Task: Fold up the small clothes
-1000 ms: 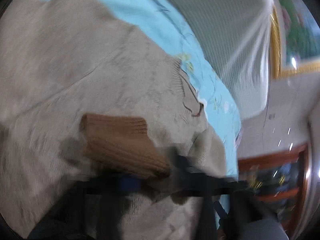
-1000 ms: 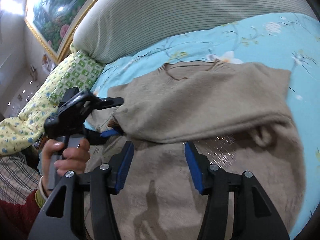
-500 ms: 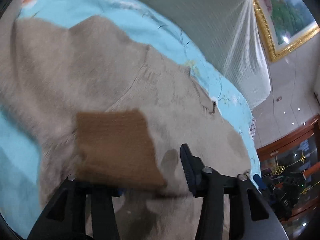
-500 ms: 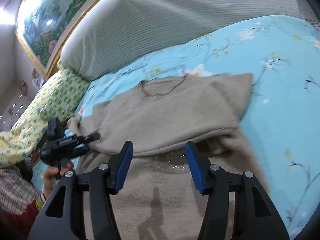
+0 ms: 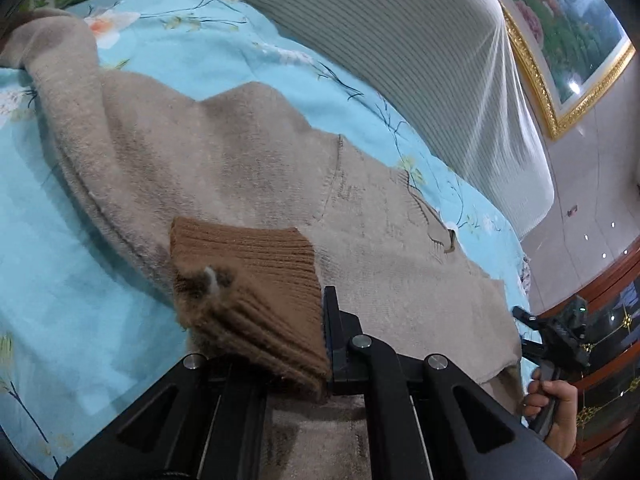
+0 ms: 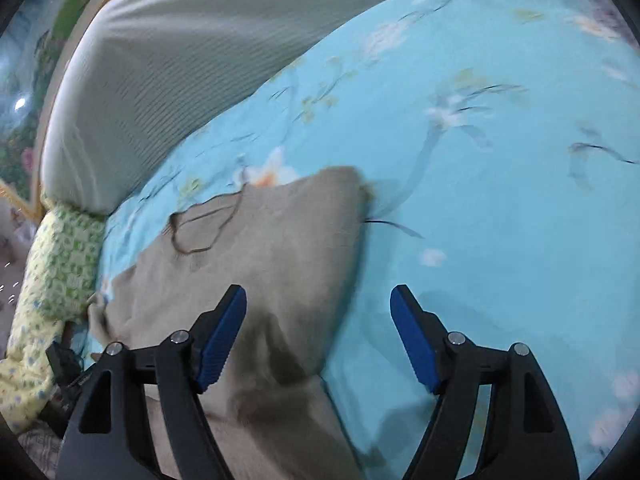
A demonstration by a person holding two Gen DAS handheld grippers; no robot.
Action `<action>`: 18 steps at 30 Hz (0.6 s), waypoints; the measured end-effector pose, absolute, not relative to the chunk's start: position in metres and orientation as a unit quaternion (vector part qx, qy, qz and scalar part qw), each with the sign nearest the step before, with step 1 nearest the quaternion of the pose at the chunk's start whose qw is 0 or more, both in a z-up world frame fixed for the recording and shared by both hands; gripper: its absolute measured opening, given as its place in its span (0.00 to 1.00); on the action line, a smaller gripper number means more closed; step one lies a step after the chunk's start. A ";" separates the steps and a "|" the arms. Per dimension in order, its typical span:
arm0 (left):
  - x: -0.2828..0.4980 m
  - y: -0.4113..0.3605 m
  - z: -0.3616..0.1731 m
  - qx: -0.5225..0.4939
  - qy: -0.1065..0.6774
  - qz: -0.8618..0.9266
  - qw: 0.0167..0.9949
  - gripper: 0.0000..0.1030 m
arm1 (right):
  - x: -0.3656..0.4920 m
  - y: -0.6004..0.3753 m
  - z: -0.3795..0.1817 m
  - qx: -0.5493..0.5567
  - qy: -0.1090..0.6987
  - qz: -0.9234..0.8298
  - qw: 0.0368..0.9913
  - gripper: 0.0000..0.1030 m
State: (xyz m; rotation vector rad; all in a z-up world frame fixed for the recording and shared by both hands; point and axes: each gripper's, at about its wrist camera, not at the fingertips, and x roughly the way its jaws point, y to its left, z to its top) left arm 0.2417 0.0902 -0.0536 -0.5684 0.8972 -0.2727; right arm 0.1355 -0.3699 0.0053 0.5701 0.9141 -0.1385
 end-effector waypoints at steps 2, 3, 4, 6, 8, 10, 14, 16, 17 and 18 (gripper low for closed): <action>0.239 0.094 -0.053 -0.274 0.427 -0.129 0.852 0.05 | 0.147 -0.367 -0.006 0.263 0.450 -0.064 0.851 0.73; 0.237 0.093 -0.053 -0.269 0.429 -0.130 0.852 0.05 | 0.149 -0.367 -0.008 0.260 0.447 -0.059 0.854 0.58; 0.231 0.098 -0.047 -0.262 0.430 -0.134 0.853 0.05 | 0.153 -0.367 -0.009 0.257 0.450 -0.051 0.854 0.07; 0.229 0.088 -0.040 -0.249 0.430 -0.149 0.855 0.05 | 0.157 -0.372 0.000 0.255 0.447 -0.039 0.857 0.09; 0.229 0.069 -0.027 -0.231 0.421 -0.178 0.859 0.05 | 0.161 -0.375 0.029 0.196 0.426 -0.051 0.882 0.08; 0.231 0.048 -0.019 -0.206 0.416 -0.195 0.864 0.05 | 0.165 -0.377 0.052 0.140 0.411 -0.066 0.899 0.07; 0.236 0.039 -0.031 -0.181 0.430 -0.188 0.864 0.05 | 0.179 -0.371 0.054 0.035 0.425 -0.093 0.900 0.07; 0.237 0.045 -0.041 -0.178 0.444 -0.179 0.860 0.06 | 0.183 -0.370 0.033 0.012 0.443 -0.095 0.891 0.07; 0.237 0.047 -0.042 -0.169 0.447 -0.173 0.861 0.06 | 0.182 -0.373 0.024 0.018 0.452 -0.093 0.887 0.08; 0.237 0.048 -0.043 -0.166 0.450 -0.174 0.860 0.08 | 0.181 -0.378 0.012 0.035 0.465 -0.092 0.880 0.08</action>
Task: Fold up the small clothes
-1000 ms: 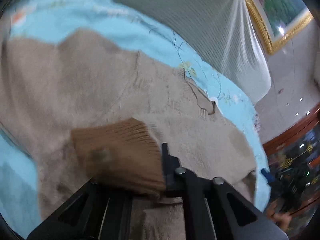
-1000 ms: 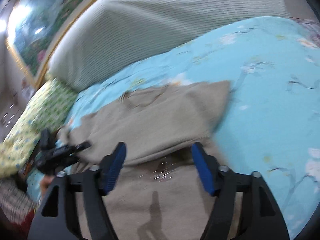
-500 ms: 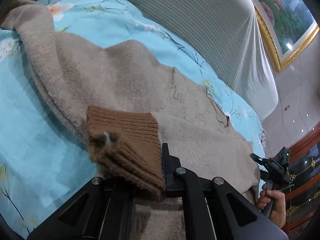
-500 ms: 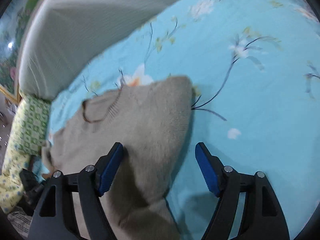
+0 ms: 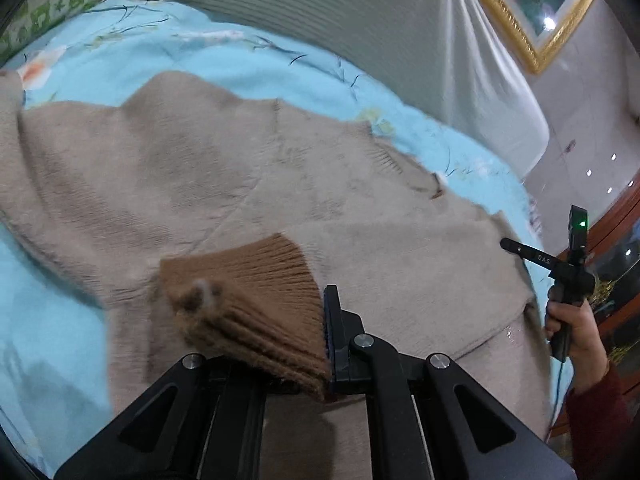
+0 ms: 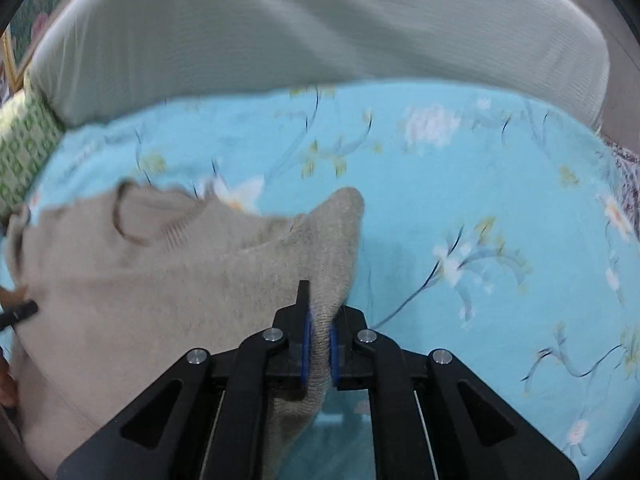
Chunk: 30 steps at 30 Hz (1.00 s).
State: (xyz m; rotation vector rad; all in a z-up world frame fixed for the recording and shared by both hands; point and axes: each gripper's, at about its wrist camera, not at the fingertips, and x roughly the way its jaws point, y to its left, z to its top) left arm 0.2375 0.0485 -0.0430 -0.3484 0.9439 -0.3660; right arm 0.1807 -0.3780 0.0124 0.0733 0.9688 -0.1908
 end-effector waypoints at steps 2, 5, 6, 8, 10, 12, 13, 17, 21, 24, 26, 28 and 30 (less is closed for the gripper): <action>0.234 0.052 -0.040 -0.159 0.449 -0.172 0.862 0.16 | 0.174 -0.384 0.006 0.058 0.471 -0.103 0.874 0.18; 0.228 0.056 -0.036 -0.147 0.448 -0.164 0.867 0.21 | 0.151 -0.380 0.022 0.077 0.449 -0.137 0.880 0.33; 0.226 0.058 -0.035 -0.151 0.448 -0.166 0.866 0.23 | 0.136 -0.372 0.035 0.087 0.427 -0.135 0.890 0.33; 0.225 0.057 -0.035 -0.155 0.448 -0.164 0.865 0.26 | 0.117 -0.348 0.049 0.112 0.403 -0.086 0.904 0.33; 0.225 0.054 -0.037 -0.157 0.450 -0.163 0.864 0.30 | 0.105 -0.326 0.050 0.124 0.401 -0.030 0.907 0.33; 0.224 0.052 -0.037 -0.150 0.451 -0.158 0.865 0.30 | 0.100 -0.311 0.034 0.141 0.428 0.008 0.893 0.33; 0.223 0.052 -0.036 -0.148 0.453 -0.155 0.866 0.30 | 0.102 -0.310 0.027 0.142 0.439 0.000 0.887 0.33; 0.217 0.064 -0.036 -0.149 0.456 -0.143 0.866 0.35 | 0.093 -0.345 -0.001 0.150 0.457 -0.082 0.873 0.23; 0.205 0.087 -0.030 -0.171 0.453 -0.134 0.865 0.42 | 0.085 -0.344 0.014 0.150 0.450 -0.091 0.875 0.24; 0.191 0.116 -0.017 -0.198 0.433 -0.114 0.872 0.59 | 0.075 -0.328 0.030 0.158 0.428 -0.062 0.887 0.31; 0.184 0.137 -0.009 -0.210 0.421 -0.092 0.878 0.67 | 0.072 -0.317 0.035 0.160 0.421 -0.047 0.892 0.38; 0.181 0.158 -0.005 -0.227 0.413 -0.071 0.879 0.71 | 0.074 -0.299 0.032 0.162 0.420 -0.030 0.892 0.41; 0.183 0.182 -0.006 -0.253 0.409 -0.054 0.875 0.72 | 0.072 -0.284 0.027 0.163 0.426 -0.009 0.890 0.42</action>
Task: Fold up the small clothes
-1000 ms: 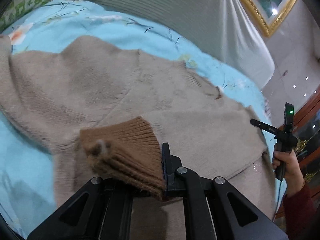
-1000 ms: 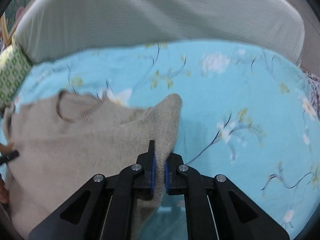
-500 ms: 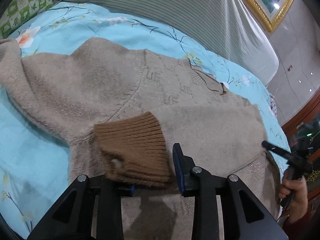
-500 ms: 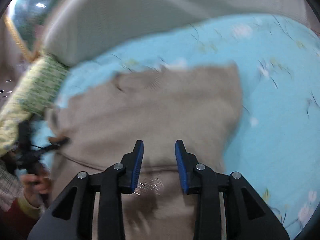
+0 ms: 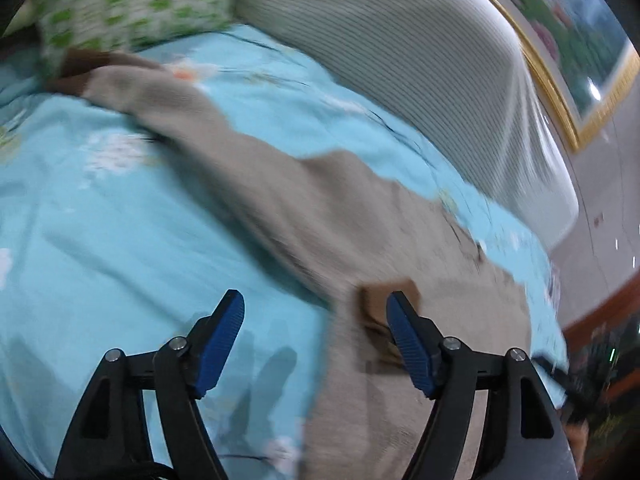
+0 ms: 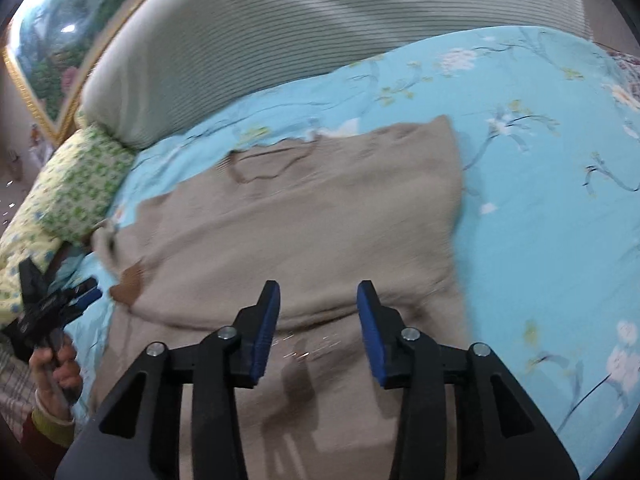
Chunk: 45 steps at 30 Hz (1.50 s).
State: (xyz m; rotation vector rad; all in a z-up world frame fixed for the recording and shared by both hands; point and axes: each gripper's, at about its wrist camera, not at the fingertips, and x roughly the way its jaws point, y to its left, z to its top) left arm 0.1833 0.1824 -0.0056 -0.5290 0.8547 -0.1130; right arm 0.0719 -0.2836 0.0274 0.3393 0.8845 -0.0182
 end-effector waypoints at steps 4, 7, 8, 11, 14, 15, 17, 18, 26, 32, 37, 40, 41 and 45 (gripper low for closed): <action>0.200 0.234 -0.011 -0.313 0.403 -0.018 0.860 0.73 | 0.074 -0.256 0.013 0.145 0.447 0.015 0.882 0.43; 0.223 0.286 -0.016 -0.359 0.386 0.021 0.850 0.74 | 0.074 -0.243 0.005 0.144 0.460 0.029 0.876 0.44; 0.229 0.300 -0.020 -0.381 0.381 0.026 0.842 0.74 | 0.074 -0.239 0.005 0.143 0.461 0.031 0.875 0.44; 0.249 0.337 -0.033 -0.451 0.362 0.030 0.815 0.75 | 0.074 -0.231 0.004 0.137 0.464 0.039 0.875 0.46; 0.266 0.368 -0.043 -0.507 0.330 0.023 0.796 0.75 | 0.078 -0.226 0.001 0.138 0.468 0.039 0.872 0.47; 0.270 0.376 -0.045 -0.527 0.316 0.021 0.789 0.77 | 0.079 -0.226 0.000 0.140 0.470 0.038 0.871 0.47; 0.278 0.390 -0.049 -0.560 0.296 0.022 0.773 0.78 | 0.080 -0.225 -0.002 0.145 0.473 0.036 0.869 0.47; 0.281 0.395 -0.050 -0.566 0.292 0.027 0.770 0.78 | 0.080 -0.223 -0.003 0.145 0.474 0.036 0.868 0.47; 0.297 0.384 -0.033 -0.501 0.291 0.045 0.814 0.08 | 0.078 -0.216 -0.003 0.147 0.475 0.044 0.867 0.47; 0.275 0.291 0.029 -0.414 0.279 -0.089 0.862 0.07 | 0.070 -0.222 0.002 0.159 0.463 0.040 0.871 0.47; 0.262 0.174 0.054 -0.337 0.306 -0.179 0.872 0.07 | 0.061 -0.229 0.008 0.175 0.450 0.039 0.875 0.47; 0.252 0.111 0.055 -0.295 0.321 -0.213 0.874 0.07 | 0.052 -0.235 0.012 0.177 0.443 0.034 0.878 0.47; 0.251 0.087 0.054 -0.277 0.327 -0.224 0.875 0.07 | 0.049 -0.238 0.013 0.180 0.441 0.031 0.879 0.47; 0.254 0.012 0.047 -0.235 0.355 -0.260 0.867 0.08 | 0.037 -0.256 0.015 0.195 0.434 0.009 0.879 0.47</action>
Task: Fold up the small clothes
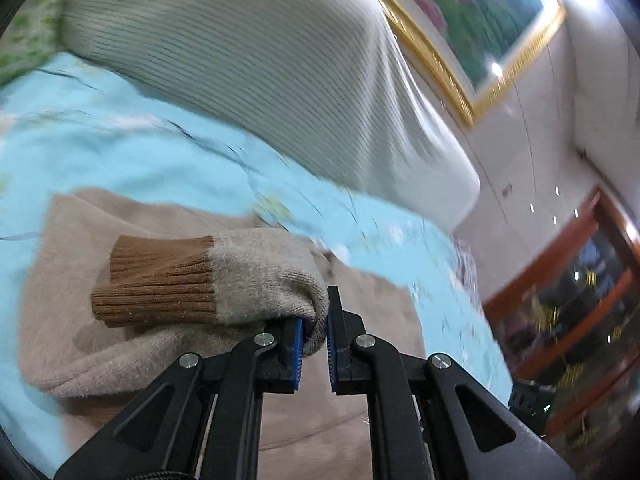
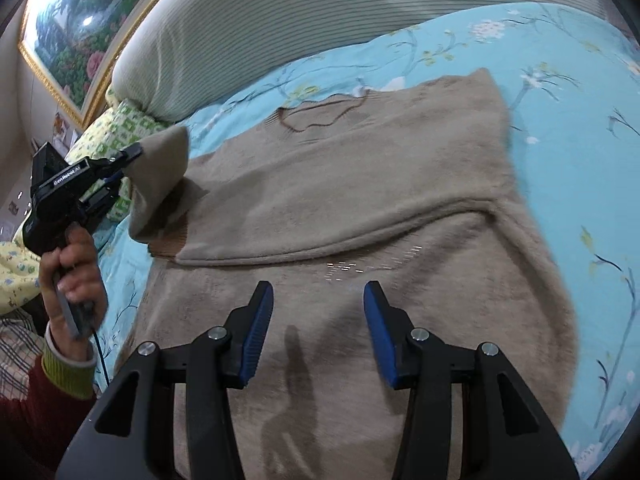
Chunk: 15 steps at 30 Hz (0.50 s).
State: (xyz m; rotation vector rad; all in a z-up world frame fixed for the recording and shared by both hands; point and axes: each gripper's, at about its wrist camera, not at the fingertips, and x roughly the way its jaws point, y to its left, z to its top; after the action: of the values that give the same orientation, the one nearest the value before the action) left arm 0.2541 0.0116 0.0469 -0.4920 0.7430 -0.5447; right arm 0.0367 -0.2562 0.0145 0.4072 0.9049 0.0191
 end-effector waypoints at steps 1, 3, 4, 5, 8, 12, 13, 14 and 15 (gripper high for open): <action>0.256 -0.005 0.043 -0.225 0.364 -0.267 0.864 0.08 | 0.034 -0.261 0.015 0.201 0.432 0.005 0.879 0.47; 0.261 -0.040 0.030 -0.196 0.389 -0.279 0.856 0.09 | 0.028 -0.270 0.015 0.209 0.429 -0.010 0.879 0.47; 0.265 -0.057 0.018 -0.177 0.410 -0.285 0.848 0.14 | 0.025 -0.274 0.016 0.209 0.428 -0.018 0.879 0.47; 0.268 -0.068 0.010 -0.166 0.422 -0.287 0.844 0.17 | 0.024 -0.276 0.016 0.209 0.428 -0.022 0.879 0.47; 0.271 -0.087 -0.014 -0.140 0.462 -0.282 0.829 0.32 | 0.020 -0.282 0.018 0.213 0.426 -0.035 0.879 0.47; 0.248 -0.082 -0.019 -0.140 0.471 -0.284 0.824 0.51 | 0.020 -0.284 0.023 0.214 0.420 -0.043 0.881 0.47; 0.241 -0.075 -0.016 -0.139 0.468 -0.283 0.825 0.58 | 0.022 -0.283 0.024 0.213 0.419 -0.042 0.882 0.47; 0.230 -0.066 -0.011 -0.136 0.462 -0.277 0.832 0.61 | 0.025 -0.280 0.025 0.210 0.417 -0.039 0.883 0.48; 0.216 -0.059 -0.008 -0.132 0.458 -0.272 0.836 0.66 | 0.029 -0.278 0.026 0.207 0.417 -0.037 0.884 0.49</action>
State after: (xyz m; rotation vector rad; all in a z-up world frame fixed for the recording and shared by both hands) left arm 0.2163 -0.0586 -0.0083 -0.2797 0.9689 -0.5758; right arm 0.0292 -0.2776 0.0262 0.4310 0.8678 -0.0774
